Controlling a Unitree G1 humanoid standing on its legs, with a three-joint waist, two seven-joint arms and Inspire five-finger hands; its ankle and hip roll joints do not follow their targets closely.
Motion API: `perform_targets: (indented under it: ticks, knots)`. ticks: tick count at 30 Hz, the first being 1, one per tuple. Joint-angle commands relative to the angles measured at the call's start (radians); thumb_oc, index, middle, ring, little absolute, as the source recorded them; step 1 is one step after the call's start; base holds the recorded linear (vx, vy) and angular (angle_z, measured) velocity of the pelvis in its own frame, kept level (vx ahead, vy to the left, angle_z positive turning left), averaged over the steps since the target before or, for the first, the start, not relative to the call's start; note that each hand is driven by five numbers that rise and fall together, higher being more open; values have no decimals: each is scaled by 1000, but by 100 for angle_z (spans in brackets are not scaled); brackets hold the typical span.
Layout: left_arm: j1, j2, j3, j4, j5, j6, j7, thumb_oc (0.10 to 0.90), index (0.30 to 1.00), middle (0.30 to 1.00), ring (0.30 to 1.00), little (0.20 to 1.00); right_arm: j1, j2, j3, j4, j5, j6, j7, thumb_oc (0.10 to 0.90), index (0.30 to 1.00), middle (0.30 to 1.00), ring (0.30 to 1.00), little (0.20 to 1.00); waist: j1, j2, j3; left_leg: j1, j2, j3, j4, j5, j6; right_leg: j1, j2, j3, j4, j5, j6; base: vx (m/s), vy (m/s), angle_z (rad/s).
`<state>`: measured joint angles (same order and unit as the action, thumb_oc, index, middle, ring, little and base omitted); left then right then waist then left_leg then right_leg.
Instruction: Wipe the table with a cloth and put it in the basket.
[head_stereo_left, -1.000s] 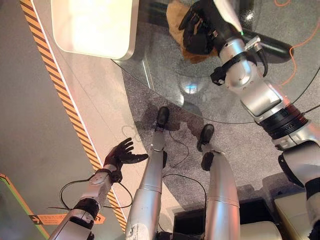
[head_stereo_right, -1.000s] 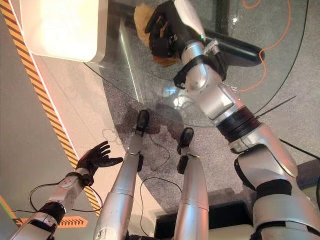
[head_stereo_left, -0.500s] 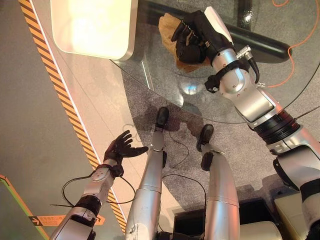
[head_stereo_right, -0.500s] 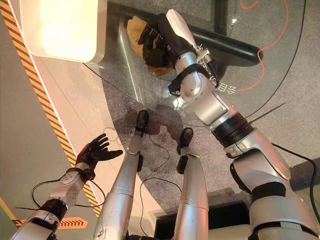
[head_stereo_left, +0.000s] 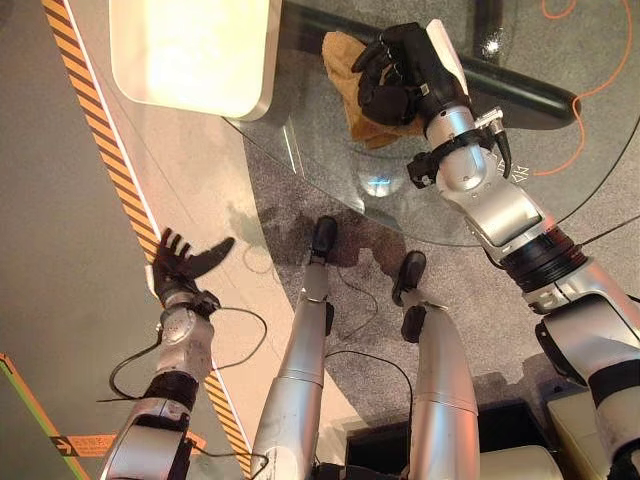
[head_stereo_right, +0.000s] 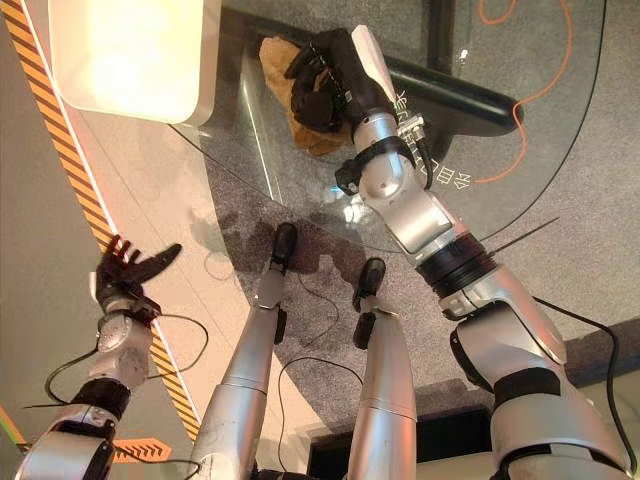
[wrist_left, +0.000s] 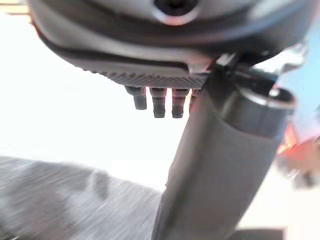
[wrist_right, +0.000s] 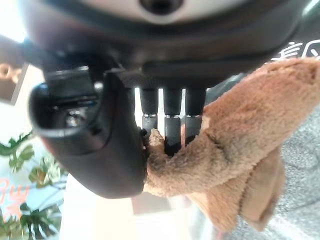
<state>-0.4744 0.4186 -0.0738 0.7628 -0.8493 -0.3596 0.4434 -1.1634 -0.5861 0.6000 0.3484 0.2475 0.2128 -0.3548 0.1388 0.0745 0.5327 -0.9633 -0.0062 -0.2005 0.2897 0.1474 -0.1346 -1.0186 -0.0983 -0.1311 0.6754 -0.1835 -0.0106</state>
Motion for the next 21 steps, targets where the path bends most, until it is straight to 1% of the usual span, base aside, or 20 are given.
perform_targets:
  ticks: [1, 3, 6, 7, 8, 11, 13, 14, 15, 18, 20, 21]
  knots:
    - [-28, 99, 93, 6, 30, -113, 196, 800, 900, 900, 900, 900, -9, 39, -71, -73, 37, -139, -65, 100, 300, 300, 300, 200, -1, -38, -13, 15, -102, 121, 111, -107, 132, 80, 75, -45, -226, 139, 3, -15, -40, 2]
    - [-56, 124, 115, 2, 52, -131, 272, 800, 900, 900, 900, 900, -2, 38, -77, -81, 50, -144, -79, 100, 300, 300, 300, 200, -4, -46, -13, 15, -100, 119, 114, -110, 132, 81, 76, -43, -227, 142, 4, -12, -41, 1]
    - [-68, 136, 124, 1, 57, -136, 299, 800, 900, 900, 900, 900, 3, 39, -80, -86, 53, -146, -85, 100, 300, 300, 300, 200, -6, -49, -13, 13, -99, 119, 116, -111, 132, 81, 76, -42, -227, 143, 4, 0, 0, 0]
    - [-94, 166, 139, 14, 69, -172, 352, 800, 900, 900, 900, 900, 15, 40, -83, -94, 59, -158, -98, 100, 300, 300, 300, 200, -11, -56, -13, 12, -95, 119, 117, -113, 130, 83, 78, -39, -230, 147, 6, 0, 0, 0]
    - [-111, 184, 149, 16, 89, -191, 391, 800, 900, 900, 900, 900, 24, 42, -87, -101, 62, -164, -104, 100, 300, 300, 300, 200, -15, -61, -13, 9, -93, 118, 120, -115, 129, 82, 79, -36, -230, 148, 7, 0, 0, 0]
    - [-141, 220, 163, 11, 128, -220, 451, 800, 900, 900, 900, 900, 37, 41, -95, -104, 67, -181, -109, 100, 300, 300, 300, 200, -20, -66, -13, 14, -89, 119, 121, -119, 127, 87, 81, -31, -232, 148, 8, -7, -1, -3]
    - [-147, 224, 164, 7, 148, -229, 467, 800, 900, 900, 900, 900, 39, 41, -97, -105, 67, -183, -110, 100, 300, 300, 300, 200, -21, -67, -13, 15, -88, 119, 121, -119, 126, 89, 82, -30, -233, 148, 9, 0, 0, 0]
    - [-166, 251, 169, -24, 191, -243, 506, 800, 900, 900, 900, 900, 55, 39, -106, -109, 67, -196, -116, 100, 300, 300, 300, 200, -22, -69, -13, 13, -87, 120, 124, -122, 126, 90, 81, -29, -235, 151, 11, 0, 0, 0]
    - [-177, 267, 171, -48, 218, -252, 521, 800, 900, 900, 900, 900, 64, 38, -110, -112, 65, -205, -124, 100, 300, 300, 300, 200, -21, -71, -13, 12, -87, 119, 125, -124, 125, 92, 80, -29, -238, 151, 12, -11, -32, -2]
    - [-183, 289, 175, -116, 319, -266, 557, 800, 900, 900, 900, 900, 92, 34, -131, -132, 60, -215, -132, 100, 300, 300, 300, 200, -19, -75, -13, 12, -88, 116, 127, -127, 126, 96, 79, -28, -240, 153, 15, 0, -36, 0]
    - [-192, 292, 176, -161, 343, -266, 568, 800, 900, 900, 900, 900, 108, 33, -144, -144, 58, -218, -134, 100, 300, 300, 300, 200, -18, -76, -13, 12, -88, 114, 129, -130, 127, 96, 78, -28, -238, 153, 17, 1, -17, 0]
    - [-198, 292, 176, -183, 369, -278, 571, 800, 900, 900, 900, 900, 119, 35, -153, -151, 52, -223, -135, 100, 300, 300, 300, 200, -18, -77, -13, 12, -89, 114, 130, -132, 127, 97, 77, -28, -237, 153, 19, 0, 0, 0]
